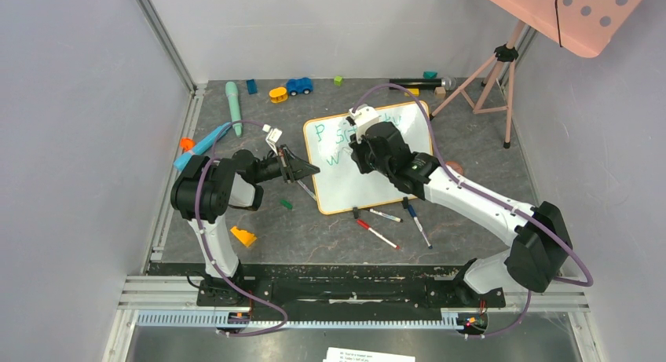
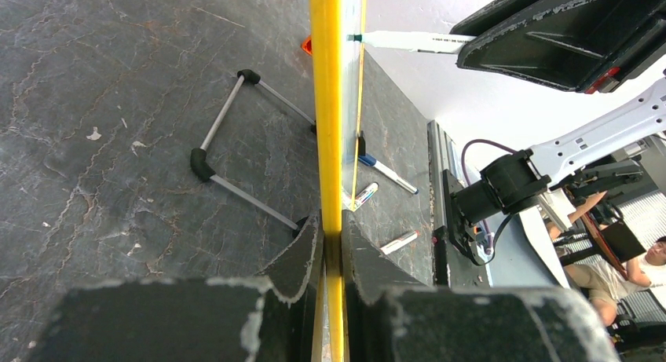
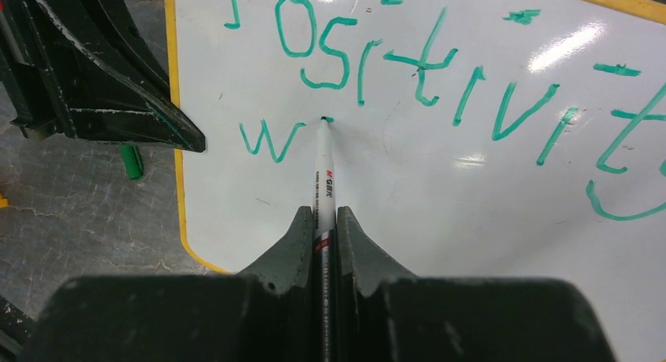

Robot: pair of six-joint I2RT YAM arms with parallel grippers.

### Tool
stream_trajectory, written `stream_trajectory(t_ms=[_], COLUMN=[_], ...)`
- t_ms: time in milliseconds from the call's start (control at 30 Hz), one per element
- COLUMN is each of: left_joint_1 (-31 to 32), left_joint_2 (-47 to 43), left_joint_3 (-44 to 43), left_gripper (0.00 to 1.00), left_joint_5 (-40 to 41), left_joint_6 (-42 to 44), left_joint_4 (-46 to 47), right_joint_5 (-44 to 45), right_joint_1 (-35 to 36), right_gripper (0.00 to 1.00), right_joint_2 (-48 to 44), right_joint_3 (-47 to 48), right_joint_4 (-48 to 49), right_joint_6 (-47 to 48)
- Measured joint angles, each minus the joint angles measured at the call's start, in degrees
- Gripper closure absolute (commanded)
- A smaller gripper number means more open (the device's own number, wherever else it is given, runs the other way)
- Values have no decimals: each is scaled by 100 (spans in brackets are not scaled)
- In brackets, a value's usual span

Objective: Write a sentence on the whiteboard

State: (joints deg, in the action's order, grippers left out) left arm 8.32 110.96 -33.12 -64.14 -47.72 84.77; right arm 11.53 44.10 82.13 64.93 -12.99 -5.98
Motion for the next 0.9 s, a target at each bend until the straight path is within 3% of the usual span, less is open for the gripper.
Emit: stream_trajectory(t_ms=[900], left_joint_1=[0], left_joint_2=[0], left_joint_3=[0], left_gripper=[98], left_joint_5=[-9], left_joint_6=[0], left_joint_4=[7], right_joint_5=[-417], right_joint_1=[-9], right_gripper=[100], right_joint_2=[-695], right_joint_3=[-437], right_joint_4=[313], right_joint_6=[155])
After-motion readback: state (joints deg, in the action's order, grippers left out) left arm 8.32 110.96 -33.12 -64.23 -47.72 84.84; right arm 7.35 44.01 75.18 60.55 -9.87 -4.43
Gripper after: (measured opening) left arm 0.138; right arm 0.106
